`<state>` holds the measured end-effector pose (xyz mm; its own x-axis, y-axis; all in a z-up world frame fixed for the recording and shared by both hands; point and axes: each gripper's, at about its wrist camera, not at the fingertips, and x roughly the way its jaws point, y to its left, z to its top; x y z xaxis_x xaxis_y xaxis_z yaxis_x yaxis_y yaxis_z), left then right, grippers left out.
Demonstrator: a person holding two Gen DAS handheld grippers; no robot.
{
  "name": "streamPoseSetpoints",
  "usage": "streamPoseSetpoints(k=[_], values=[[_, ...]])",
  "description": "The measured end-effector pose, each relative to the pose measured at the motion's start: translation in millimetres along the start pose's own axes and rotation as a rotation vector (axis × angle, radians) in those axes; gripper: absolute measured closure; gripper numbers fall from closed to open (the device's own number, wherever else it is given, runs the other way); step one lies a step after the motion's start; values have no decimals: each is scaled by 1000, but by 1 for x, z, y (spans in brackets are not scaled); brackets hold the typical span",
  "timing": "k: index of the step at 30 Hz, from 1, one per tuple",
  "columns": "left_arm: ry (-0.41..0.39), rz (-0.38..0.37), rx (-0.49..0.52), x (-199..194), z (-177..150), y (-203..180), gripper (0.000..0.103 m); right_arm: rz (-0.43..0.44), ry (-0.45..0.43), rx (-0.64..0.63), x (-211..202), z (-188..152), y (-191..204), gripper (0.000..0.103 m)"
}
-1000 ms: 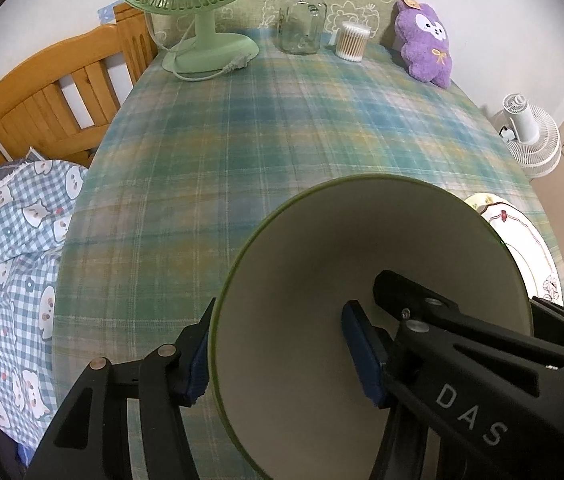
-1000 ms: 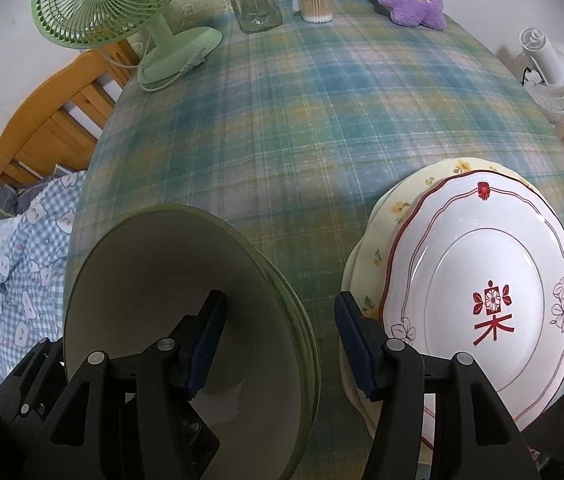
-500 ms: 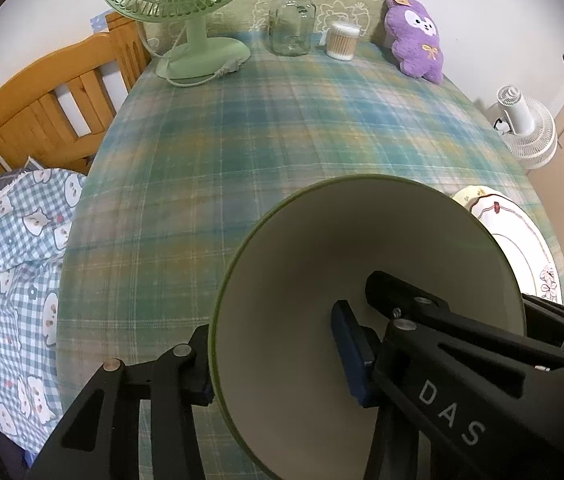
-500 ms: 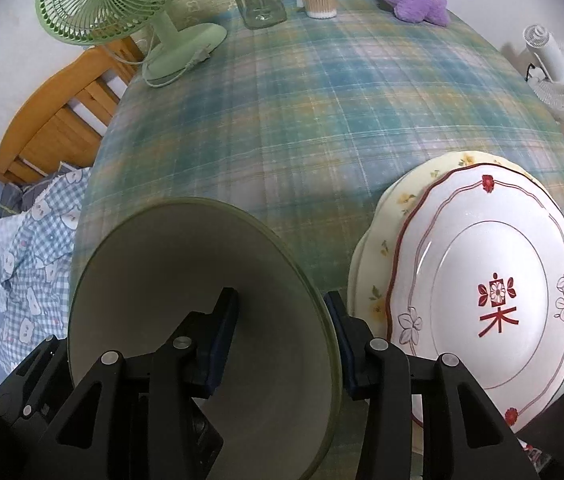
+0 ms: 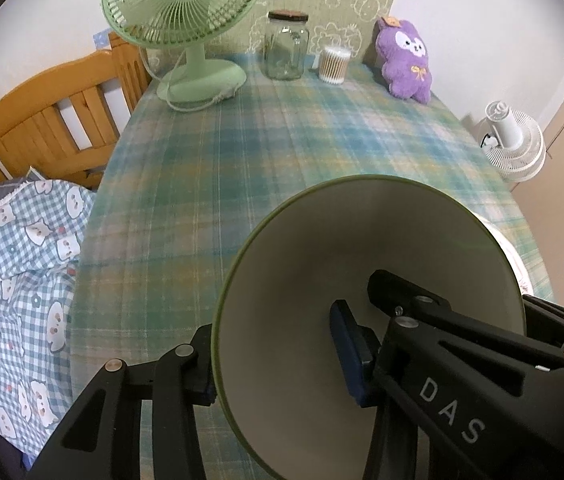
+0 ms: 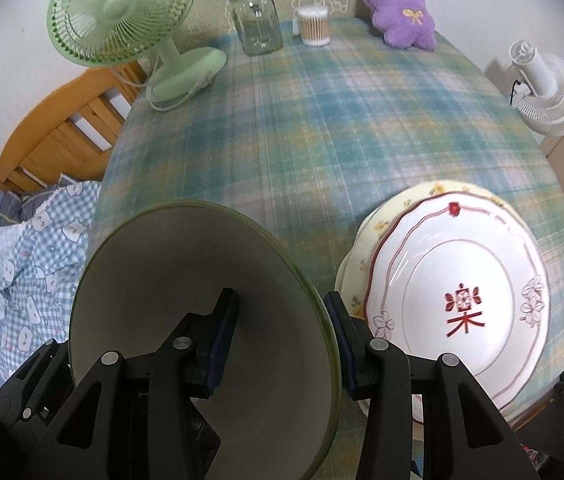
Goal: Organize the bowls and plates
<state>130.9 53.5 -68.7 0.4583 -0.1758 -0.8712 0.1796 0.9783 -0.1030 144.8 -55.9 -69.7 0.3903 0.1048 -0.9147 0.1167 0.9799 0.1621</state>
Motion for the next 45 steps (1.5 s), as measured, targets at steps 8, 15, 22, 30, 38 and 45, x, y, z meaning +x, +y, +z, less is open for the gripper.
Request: streamPoseSetpoints(k=[8,15,22,30,38,45], values=[[-46,7,-10,-23,10,-16,57,4,-46,-10,-31,9,-7,56],[-90,37,-18,-37,15,-41,58,26,-79,-40,-52,17,-25,56],[-110,47,-25,-41,15,-69,58,34,-97,-58,-65,22,-53,56],[-101,51,-31,-35,14,-106,58,36,-90,-56,-69,21,-90,56],[-76,44,-35,-21,15,-140,58,31,-70,-45,-67,24,-126,56],[-55,42,-53,-6,12,-160,58,25,-48,-47,-58,25,-150,56]])
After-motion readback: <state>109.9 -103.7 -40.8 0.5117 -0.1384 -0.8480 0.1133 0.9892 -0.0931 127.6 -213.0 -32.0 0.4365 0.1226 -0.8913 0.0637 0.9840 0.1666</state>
